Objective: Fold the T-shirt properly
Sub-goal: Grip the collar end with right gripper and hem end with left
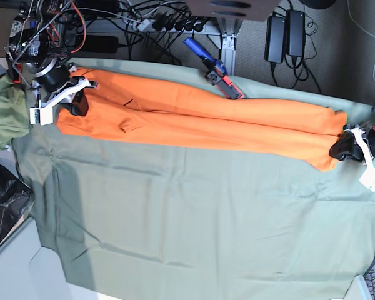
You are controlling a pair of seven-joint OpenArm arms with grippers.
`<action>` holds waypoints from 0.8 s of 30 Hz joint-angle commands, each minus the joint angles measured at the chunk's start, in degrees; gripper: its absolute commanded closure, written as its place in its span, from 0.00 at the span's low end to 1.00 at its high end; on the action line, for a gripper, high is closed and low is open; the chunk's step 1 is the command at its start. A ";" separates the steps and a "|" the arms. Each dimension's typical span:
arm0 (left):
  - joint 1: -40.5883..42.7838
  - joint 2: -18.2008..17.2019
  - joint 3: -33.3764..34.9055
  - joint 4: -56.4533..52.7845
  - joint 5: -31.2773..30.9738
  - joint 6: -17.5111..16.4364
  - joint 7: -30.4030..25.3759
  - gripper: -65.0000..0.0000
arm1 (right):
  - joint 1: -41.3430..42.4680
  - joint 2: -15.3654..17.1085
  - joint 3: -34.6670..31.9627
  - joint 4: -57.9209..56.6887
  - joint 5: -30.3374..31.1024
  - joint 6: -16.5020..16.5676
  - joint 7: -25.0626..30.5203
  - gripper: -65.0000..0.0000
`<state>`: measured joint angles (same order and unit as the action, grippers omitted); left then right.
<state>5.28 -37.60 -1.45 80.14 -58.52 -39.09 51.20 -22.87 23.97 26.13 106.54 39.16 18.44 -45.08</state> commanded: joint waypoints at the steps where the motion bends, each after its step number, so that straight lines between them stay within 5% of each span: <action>1: -0.55 -1.38 -0.50 0.85 -0.83 -0.91 -0.74 0.85 | -0.07 1.05 0.63 0.81 0.44 5.35 1.20 1.00; 3: -0.46 -1.46 -0.50 0.85 -0.83 -0.91 -0.76 0.71 | -0.04 1.07 0.63 0.68 0.04 5.38 1.18 1.00; 6: -0.37 -1.46 -0.50 0.85 -0.83 -0.91 -0.79 0.49 | -0.04 1.05 0.63 0.68 -0.66 5.35 1.18 0.62; 8: -0.13 -1.46 -0.50 0.85 -0.81 -0.91 -0.81 0.45 | -0.02 1.05 0.63 0.68 -0.79 5.38 1.44 0.47; 17: 1.70 -0.76 -0.50 -0.02 -1.11 -0.91 -1.55 0.45 | -0.02 1.03 0.63 0.68 -0.76 5.35 1.53 0.46; 24: 2.56 5.03 -0.50 -2.38 -2.29 -0.76 -2.05 0.45 | -0.02 0.76 0.63 0.68 -0.61 5.35 1.55 0.46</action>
<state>7.79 -32.23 -2.22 77.47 -60.99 -39.44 47.94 -23.03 23.92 26.13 106.43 38.09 18.44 -45.04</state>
